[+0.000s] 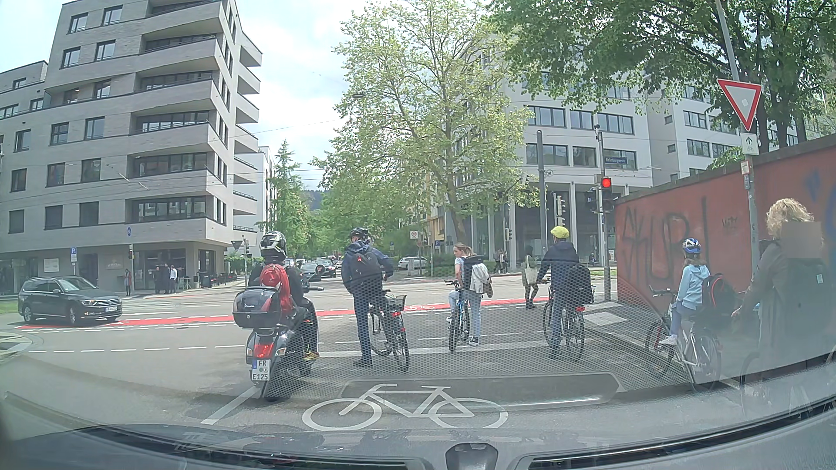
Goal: Follow the waypoints while adhering to traffic rules and regulations
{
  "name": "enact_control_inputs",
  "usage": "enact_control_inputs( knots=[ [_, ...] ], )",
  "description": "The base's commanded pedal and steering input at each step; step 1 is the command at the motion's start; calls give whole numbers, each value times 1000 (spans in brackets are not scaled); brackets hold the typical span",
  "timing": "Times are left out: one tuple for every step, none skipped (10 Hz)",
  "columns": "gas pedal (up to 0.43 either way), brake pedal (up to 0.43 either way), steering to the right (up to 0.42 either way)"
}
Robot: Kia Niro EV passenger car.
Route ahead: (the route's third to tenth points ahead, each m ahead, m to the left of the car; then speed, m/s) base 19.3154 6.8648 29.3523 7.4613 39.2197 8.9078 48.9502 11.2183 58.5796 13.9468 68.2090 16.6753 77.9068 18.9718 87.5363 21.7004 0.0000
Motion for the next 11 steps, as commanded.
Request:
enact_control_inputs(
  knots=[
    [0, 268, -15],
    [0, 268, -15],
    [0, 268, -15],
    [0, 262, -15],
    [0, 268, -15],
    [0, 268, -15],
    [0, 268, -15],
    [0, 262, -15],
    [0, 268, -15],
    [0, 262, -15],
    [0, 262, -15]
  ],
)
